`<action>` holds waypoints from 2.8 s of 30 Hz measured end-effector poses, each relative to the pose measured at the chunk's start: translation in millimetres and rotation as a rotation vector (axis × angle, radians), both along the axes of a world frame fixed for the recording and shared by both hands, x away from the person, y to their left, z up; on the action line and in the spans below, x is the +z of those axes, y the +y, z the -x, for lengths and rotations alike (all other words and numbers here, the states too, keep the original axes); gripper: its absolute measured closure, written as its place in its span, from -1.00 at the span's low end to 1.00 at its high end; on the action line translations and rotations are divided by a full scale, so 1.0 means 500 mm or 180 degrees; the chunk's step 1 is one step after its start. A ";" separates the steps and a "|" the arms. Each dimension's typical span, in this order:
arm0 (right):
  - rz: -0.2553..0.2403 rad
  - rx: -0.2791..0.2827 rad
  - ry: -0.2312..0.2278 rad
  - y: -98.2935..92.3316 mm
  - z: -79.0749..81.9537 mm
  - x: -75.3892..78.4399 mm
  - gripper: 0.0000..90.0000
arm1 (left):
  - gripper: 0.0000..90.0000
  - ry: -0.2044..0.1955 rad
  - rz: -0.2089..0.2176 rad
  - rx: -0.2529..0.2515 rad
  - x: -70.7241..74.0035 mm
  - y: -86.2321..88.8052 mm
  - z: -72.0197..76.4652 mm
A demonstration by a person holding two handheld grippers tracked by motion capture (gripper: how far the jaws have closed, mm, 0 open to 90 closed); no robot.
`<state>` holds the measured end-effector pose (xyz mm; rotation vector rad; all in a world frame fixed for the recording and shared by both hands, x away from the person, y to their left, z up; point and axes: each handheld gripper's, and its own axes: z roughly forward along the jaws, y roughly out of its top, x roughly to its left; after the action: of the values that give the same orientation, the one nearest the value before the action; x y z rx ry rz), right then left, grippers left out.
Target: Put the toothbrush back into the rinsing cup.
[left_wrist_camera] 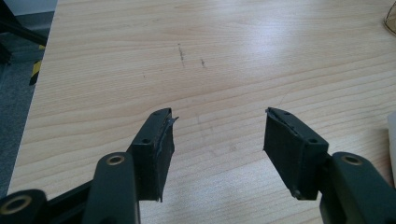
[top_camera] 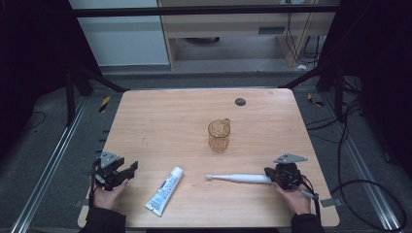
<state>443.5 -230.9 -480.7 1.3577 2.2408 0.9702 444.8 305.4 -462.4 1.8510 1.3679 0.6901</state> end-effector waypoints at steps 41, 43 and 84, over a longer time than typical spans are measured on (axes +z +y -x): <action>-0.0052 0.0101 0.0007 0.005 0.081 0.003 0.98 | -0.07 -0.0008 0.0005 -0.0004 0.001 0.000 0.001; -0.0067 0.0097 0.0023 0.007 0.083 0.003 0.98 | -0.07 -0.0012 0.0006 -0.0006 0.002 0.000 0.001; -0.0088 0.0101 -0.0335 0.045 0.018 0.121 0.63 | -0.16 0.0068 -0.0039 -0.0054 -0.002 -0.005 -0.009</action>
<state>434.4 -208.6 -420.0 1.2555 2.1847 1.0619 449.2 303.0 -463.5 1.8827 1.3628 0.6732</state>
